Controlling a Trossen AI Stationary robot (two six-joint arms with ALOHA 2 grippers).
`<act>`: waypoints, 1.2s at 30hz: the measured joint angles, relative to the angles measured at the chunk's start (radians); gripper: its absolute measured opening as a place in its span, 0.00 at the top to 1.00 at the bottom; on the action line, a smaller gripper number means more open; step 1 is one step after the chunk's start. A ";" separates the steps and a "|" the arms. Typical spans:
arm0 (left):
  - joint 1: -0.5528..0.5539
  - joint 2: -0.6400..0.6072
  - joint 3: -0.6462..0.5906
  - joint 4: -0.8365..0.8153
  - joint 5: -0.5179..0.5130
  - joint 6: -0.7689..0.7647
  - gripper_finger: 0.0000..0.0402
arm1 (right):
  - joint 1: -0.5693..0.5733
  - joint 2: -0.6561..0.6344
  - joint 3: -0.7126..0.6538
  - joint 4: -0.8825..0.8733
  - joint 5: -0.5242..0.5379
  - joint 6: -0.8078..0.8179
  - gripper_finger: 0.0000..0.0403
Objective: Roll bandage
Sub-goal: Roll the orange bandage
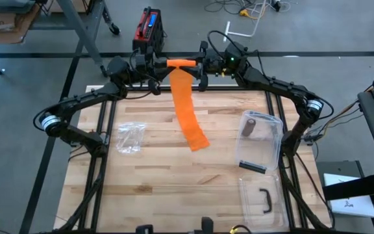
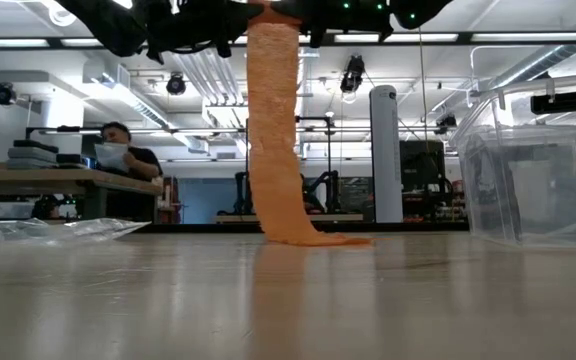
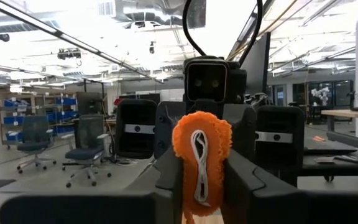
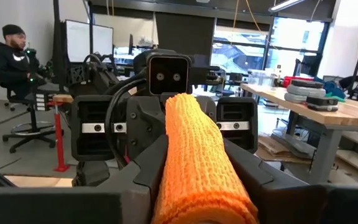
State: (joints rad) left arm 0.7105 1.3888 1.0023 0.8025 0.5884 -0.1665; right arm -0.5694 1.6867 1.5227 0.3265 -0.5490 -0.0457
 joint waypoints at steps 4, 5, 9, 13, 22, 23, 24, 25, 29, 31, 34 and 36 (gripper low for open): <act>-0.004 0.000 0.000 -0.007 0.012 0.000 0.78 | 0.000 0.000 0.000 -0.001 -0.002 -0.011 0.72; -0.005 0.000 0.000 -0.007 0.023 0.000 0.75 | 0.000 0.000 0.000 -0.003 -0.004 -0.019 0.73; -0.013 0.000 0.000 0.000 0.043 -0.005 0.63 | 0.000 0.000 0.000 -0.004 -0.008 -0.029 0.74; -0.025 0.000 0.000 0.003 0.038 -0.009 0.52 | 0.000 0.000 0.000 -0.005 -0.006 -0.035 0.74; -0.051 -0.001 0.001 0.033 -0.093 -0.023 0.49 | 0.000 0.000 -0.002 -0.013 0.011 -0.035 0.75; -0.051 -0.002 0.001 0.037 -0.094 -0.029 0.51 | 0.000 0.000 -0.002 -0.013 0.009 -0.035 0.75; -0.051 -0.002 0.001 0.038 -0.094 -0.032 0.54 | 0.000 0.000 -0.002 -0.015 0.008 -0.036 0.75; -0.050 -0.002 0.001 0.038 -0.096 -0.034 0.57 | 0.000 0.000 -0.002 -0.015 0.007 -0.036 0.75; -0.049 -0.002 0.001 0.021 -0.100 -0.026 0.73 | 0.000 0.000 -0.002 -0.020 0.000 -0.033 0.73; -0.049 -0.002 0.001 0.017 -0.090 -0.022 0.80 | 0.000 0.000 -0.002 -0.020 -0.002 -0.032 0.72; -0.049 -0.003 0.001 0.016 -0.087 -0.022 0.87 | 0.000 0.000 -0.002 -0.020 -0.002 -0.025 0.74; -0.049 -0.003 0.001 0.016 -0.085 -0.022 0.87 | 0.000 0.000 -0.002 -0.019 -0.002 -0.023 0.75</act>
State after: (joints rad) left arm 0.6617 1.3861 1.0035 0.8185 0.5030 -0.1889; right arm -0.5694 1.6867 1.5208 0.3071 -0.5514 -0.0689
